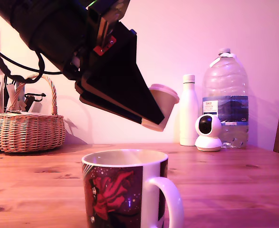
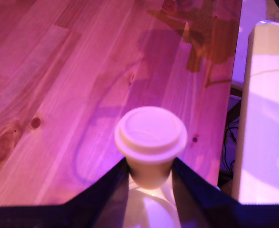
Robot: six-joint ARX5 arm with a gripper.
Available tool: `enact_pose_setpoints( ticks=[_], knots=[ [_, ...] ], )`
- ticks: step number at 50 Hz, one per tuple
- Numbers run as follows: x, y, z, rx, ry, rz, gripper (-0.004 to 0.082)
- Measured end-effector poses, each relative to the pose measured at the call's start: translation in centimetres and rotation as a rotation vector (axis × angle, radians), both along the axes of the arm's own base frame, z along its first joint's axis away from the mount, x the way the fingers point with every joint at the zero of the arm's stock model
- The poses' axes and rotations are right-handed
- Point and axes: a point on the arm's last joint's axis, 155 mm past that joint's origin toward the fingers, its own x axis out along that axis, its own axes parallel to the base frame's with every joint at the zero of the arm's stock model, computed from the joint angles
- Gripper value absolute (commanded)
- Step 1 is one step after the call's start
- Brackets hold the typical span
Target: Pick up the coffee capsules from the table one by one and drop them inside the nearest coffee cup
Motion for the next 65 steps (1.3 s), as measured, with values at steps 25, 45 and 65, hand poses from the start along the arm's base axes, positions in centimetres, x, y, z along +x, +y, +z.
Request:
enact_pose_setpoints(
  ticks=[25, 45, 65],
  knots=[
    [-0.9, 0.8, -0.6, 0.036, 0.04, -0.004, 0.0201],
    [-4.0, 5.0, 0.3, 0.143, 0.055, -0.037, 0.02],
    [-3.1, 6.4, -0.6, 0.22, 0.015, 0.005, 0.02]
  ],
)
